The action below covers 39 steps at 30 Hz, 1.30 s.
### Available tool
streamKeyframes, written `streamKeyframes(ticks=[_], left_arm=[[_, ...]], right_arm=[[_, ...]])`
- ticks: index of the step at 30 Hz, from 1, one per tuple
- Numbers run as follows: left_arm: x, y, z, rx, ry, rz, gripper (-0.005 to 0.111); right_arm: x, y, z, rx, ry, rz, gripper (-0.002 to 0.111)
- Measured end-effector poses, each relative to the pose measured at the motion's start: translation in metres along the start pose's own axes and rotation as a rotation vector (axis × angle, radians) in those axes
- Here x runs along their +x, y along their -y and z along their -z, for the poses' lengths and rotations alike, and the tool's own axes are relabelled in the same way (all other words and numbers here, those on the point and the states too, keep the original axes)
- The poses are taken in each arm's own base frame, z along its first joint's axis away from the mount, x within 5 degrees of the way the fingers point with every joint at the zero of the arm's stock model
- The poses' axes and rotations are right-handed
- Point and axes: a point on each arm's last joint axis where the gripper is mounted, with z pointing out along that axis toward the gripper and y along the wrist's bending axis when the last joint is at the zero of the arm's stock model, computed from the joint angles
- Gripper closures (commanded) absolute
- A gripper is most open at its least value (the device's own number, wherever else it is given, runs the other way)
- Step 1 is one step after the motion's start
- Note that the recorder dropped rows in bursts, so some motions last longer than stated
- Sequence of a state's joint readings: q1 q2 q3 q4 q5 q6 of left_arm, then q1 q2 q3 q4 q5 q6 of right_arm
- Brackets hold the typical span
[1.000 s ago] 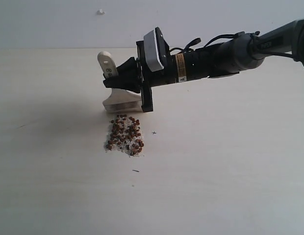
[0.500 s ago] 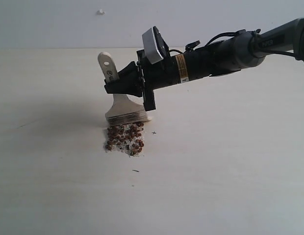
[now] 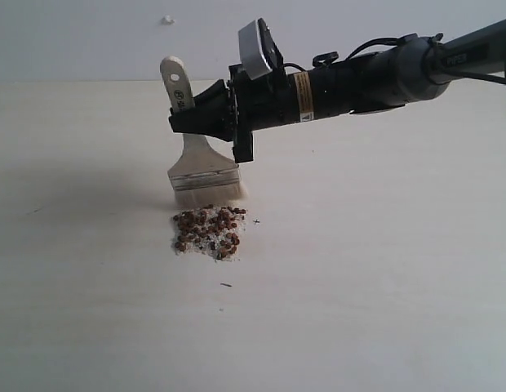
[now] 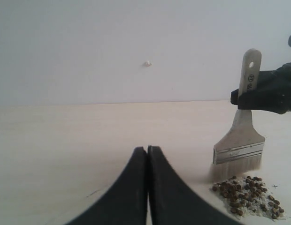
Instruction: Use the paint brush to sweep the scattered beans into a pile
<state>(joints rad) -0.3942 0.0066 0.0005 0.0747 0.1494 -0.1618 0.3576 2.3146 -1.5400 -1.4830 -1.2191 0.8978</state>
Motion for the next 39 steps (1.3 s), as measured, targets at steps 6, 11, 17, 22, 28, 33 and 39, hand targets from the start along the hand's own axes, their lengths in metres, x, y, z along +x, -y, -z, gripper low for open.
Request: streamKeyframes(ticks=[6, 11, 17, 22, 28, 33, 39], left_arm=[[0.000, 0.000, 0.000, 0.000, 0.000, 0.000, 0.107], [0.000, 0.000, 0.000, 0.000, 0.000, 0.000, 0.107], [0.000, 0.000, 0.000, 0.000, 0.000, 0.000, 0.107], [0.000, 0.000, 0.000, 0.000, 0.000, 0.000, 0.107], [0.000, 0.000, 0.000, 0.000, 0.000, 0.000, 0.107], [0.000, 0.000, 0.000, 0.000, 0.000, 0.000, 0.107], [0.000, 0.000, 0.000, 0.000, 0.000, 0.000, 0.107]], right_arm=[[-0.010, 0.000, 0.002, 0.015, 0.015, 0.048, 0.108], [-0.031, 0.005, 0.007, 0.104, -0.020, 0.087, 0.108], [-0.041, 0.016, 0.014, 0.270, -0.085, -0.068, 0.108], [-0.051, 0.028, 0.028, 0.503, -0.160, -0.324, 0.108], [-0.079, 0.021, 0.044, 0.620, -0.161, -0.545, 0.108], [-0.104, 0.004, 0.056, 0.656, -0.112, -0.604, 0.108], [-0.116, -0.013, 0.075, 0.798, -0.096, -0.599, 0.108]])
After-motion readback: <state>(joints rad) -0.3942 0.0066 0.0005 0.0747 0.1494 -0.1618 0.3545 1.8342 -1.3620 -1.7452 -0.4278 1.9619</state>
